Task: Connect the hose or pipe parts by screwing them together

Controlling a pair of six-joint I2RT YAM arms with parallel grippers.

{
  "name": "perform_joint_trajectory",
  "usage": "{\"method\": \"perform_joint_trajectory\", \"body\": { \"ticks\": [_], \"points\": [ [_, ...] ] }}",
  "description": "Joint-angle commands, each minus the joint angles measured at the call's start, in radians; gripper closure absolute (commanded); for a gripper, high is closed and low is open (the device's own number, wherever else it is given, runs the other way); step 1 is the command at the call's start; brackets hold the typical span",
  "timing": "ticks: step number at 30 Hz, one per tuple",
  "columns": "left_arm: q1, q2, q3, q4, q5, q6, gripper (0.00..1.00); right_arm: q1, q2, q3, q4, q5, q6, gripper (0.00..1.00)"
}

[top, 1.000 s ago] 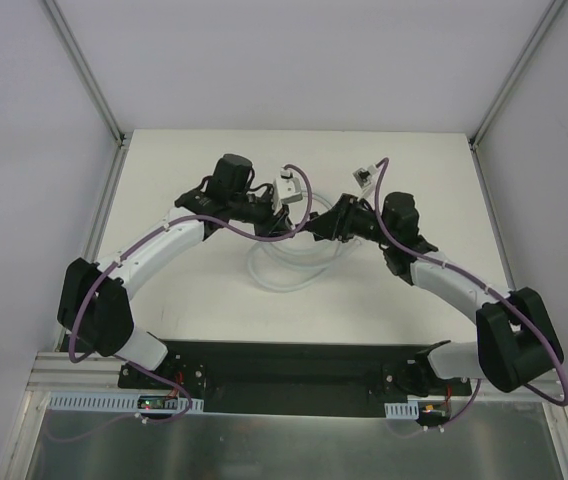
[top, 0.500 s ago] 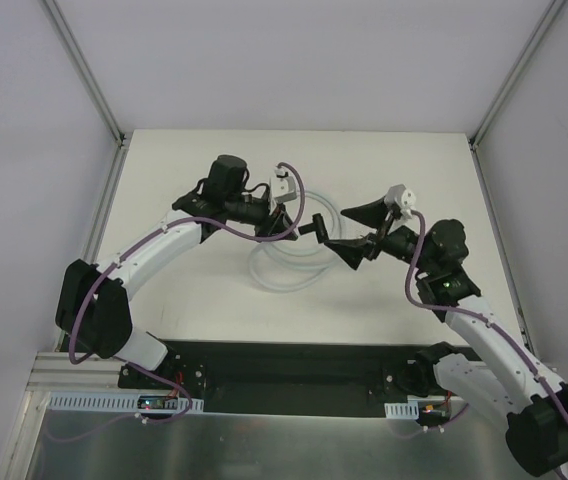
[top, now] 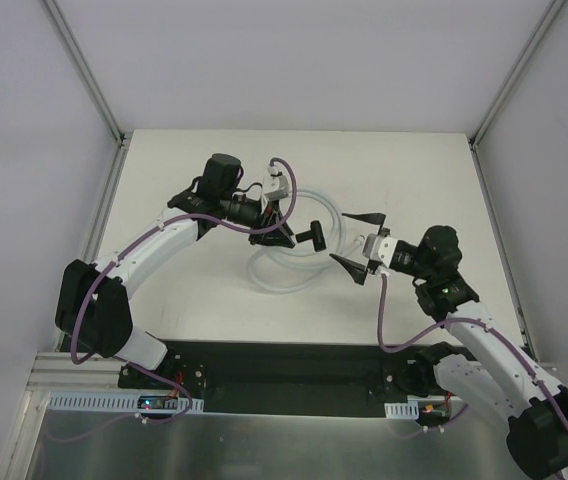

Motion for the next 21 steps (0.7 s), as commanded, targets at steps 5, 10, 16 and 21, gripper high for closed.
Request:
{"method": "perform_joint_trajectory", "body": {
  "ticks": [5, 10, 16, 21],
  "points": [
    [0.006, -0.017, 0.05, -0.035, 0.149, 0.011, 1.0, 0.038, 0.035, 0.117, -0.12, 0.027, -0.277, 0.1],
    [0.006, -0.003, 0.056, -0.045, 0.162, 0.014, 1.0, 0.076, 0.079, 0.168, -0.178, 0.028, -0.323, 0.11],
    [0.006, -0.008, 0.059, -0.06, 0.158, 0.026, 1.0, 0.132, 0.125, 0.212, -0.252, 0.037, -0.376, 0.13],
    [0.006, 0.006, 0.063, -0.064, 0.159, 0.028, 1.0, 0.164, 0.152, 0.24, -0.251, 0.039, -0.379, 0.19]
  ]
}}
